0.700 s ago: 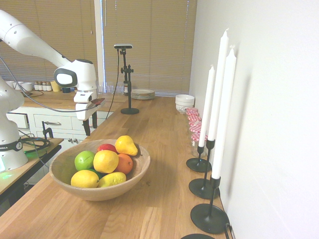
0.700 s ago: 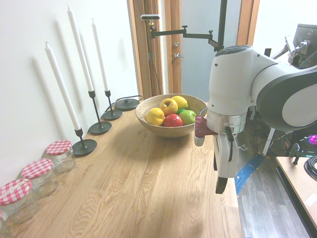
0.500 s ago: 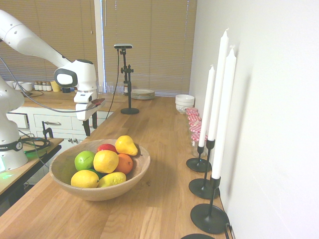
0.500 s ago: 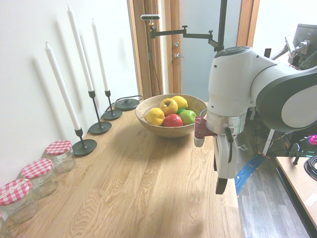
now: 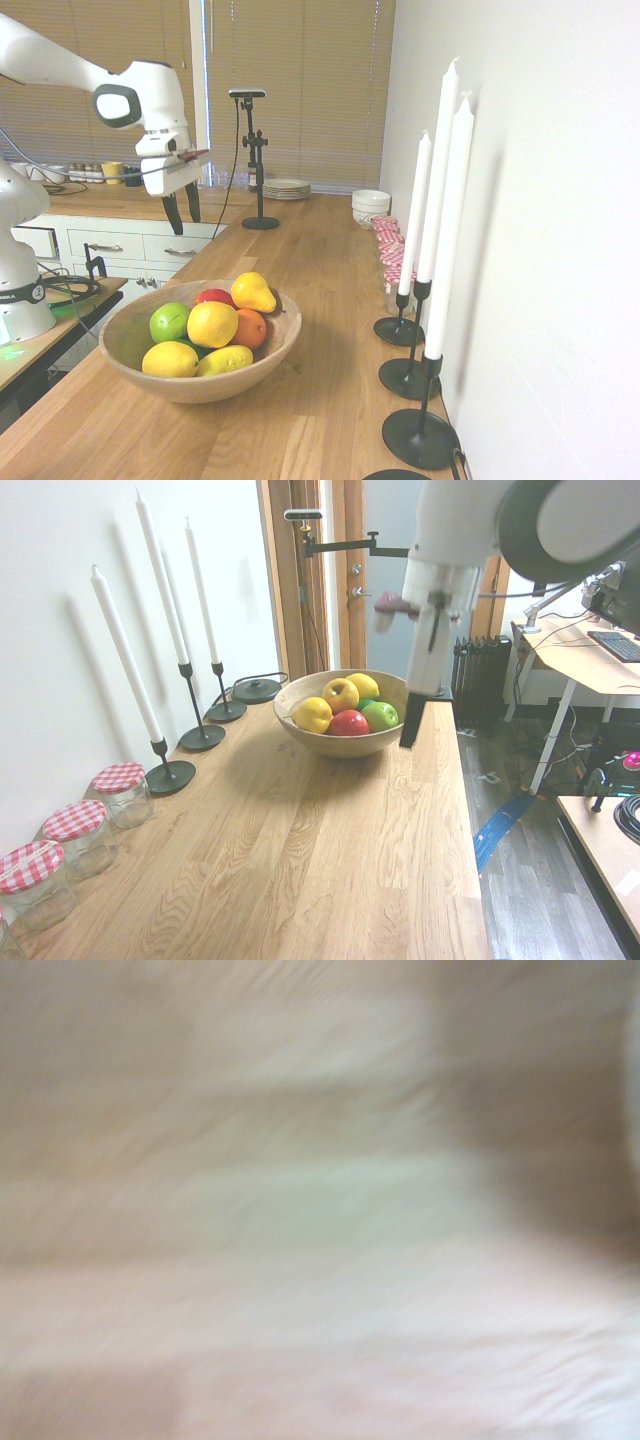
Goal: Take pear out of the basket
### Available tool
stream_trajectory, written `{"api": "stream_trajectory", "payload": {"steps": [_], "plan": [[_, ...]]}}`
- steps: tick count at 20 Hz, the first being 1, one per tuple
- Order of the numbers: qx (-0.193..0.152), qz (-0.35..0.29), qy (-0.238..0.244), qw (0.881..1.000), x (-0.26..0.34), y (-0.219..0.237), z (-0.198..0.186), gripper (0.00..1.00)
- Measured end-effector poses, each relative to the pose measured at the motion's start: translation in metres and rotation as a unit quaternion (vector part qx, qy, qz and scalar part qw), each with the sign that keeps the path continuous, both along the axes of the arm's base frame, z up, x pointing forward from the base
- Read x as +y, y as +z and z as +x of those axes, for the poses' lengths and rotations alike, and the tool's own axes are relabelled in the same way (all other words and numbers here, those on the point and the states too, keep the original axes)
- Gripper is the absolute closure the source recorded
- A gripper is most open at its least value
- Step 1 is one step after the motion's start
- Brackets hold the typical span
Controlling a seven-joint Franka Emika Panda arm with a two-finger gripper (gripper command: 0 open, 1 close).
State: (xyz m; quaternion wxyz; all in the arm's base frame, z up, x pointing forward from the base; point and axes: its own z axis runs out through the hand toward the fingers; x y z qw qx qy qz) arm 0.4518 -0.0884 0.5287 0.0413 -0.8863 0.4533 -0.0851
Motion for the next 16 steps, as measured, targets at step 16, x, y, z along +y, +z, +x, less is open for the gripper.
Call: {"api": "stream_trajectory", "payload": {"steps": [16], "plan": [[0.045,0.018,-0.100,0.994,-0.213,-0.029,0.122,0.00]]}}
